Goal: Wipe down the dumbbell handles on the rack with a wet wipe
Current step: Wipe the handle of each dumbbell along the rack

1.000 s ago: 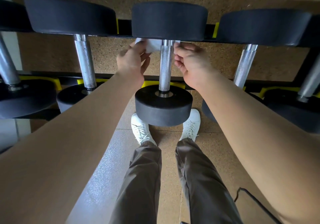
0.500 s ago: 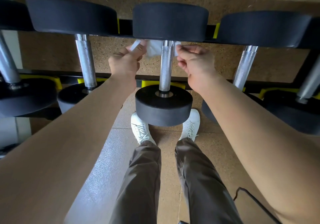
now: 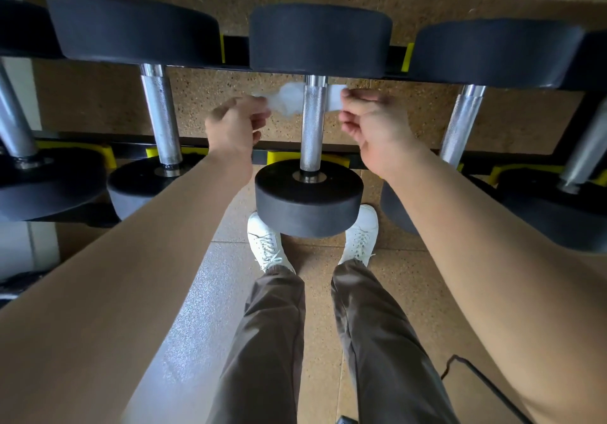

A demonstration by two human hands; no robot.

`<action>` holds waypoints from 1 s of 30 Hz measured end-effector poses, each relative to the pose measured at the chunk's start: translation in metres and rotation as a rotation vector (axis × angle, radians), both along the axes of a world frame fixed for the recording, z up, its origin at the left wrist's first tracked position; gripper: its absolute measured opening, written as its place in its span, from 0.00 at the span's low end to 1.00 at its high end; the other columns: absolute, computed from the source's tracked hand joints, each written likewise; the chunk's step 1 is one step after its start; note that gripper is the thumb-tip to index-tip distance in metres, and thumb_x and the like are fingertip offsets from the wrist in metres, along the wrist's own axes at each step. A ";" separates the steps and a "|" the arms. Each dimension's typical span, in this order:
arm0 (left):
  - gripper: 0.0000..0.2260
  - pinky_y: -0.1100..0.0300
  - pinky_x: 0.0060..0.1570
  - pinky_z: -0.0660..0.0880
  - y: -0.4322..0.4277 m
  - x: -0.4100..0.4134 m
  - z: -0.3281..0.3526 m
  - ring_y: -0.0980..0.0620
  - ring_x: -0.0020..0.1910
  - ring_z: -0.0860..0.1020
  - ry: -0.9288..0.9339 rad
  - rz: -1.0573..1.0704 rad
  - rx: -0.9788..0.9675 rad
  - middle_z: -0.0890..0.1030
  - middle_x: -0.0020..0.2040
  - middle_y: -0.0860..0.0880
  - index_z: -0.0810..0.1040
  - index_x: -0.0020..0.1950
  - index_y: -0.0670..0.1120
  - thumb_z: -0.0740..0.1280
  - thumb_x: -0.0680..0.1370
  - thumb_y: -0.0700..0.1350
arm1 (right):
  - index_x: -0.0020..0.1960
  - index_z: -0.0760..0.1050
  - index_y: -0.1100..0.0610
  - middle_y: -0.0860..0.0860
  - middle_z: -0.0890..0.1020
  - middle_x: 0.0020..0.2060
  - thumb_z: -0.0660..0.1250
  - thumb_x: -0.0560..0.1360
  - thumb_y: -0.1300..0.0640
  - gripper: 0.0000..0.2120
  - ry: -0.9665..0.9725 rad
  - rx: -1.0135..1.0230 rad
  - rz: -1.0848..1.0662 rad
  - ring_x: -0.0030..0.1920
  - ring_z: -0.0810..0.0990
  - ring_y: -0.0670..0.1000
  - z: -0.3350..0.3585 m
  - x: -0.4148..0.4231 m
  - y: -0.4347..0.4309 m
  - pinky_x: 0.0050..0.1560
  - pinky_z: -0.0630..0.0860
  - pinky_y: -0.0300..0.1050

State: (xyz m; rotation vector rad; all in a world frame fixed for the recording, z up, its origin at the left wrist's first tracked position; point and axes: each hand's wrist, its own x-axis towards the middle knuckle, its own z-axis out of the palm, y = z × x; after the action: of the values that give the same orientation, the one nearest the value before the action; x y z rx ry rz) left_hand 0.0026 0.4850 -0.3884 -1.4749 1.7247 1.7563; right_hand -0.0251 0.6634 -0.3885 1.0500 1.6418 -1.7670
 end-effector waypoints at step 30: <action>0.02 0.60 0.41 0.76 -0.016 0.027 -0.002 0.52 0.44 0.81 -0.152 -1.179 -0.334 0.83 0.44 0.52 0.82 0.43 0.51 0.71 0.75 0.46 | 0.39 0.83 0.58 0.51 0.84 0.36 0.76 0.68 0.53 0.08 0.014 0.658 1.138 0.36 0.81 0.48 -0.016 0.035 0.035 0.31 0.69 0.37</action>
State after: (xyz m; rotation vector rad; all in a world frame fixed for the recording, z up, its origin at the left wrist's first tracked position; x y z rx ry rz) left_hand 0.0297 0.4688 -0.3906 -0.3794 2.1472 0.7306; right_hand 0.0100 0.6981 -0.4043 0.1488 2.2104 -0.4970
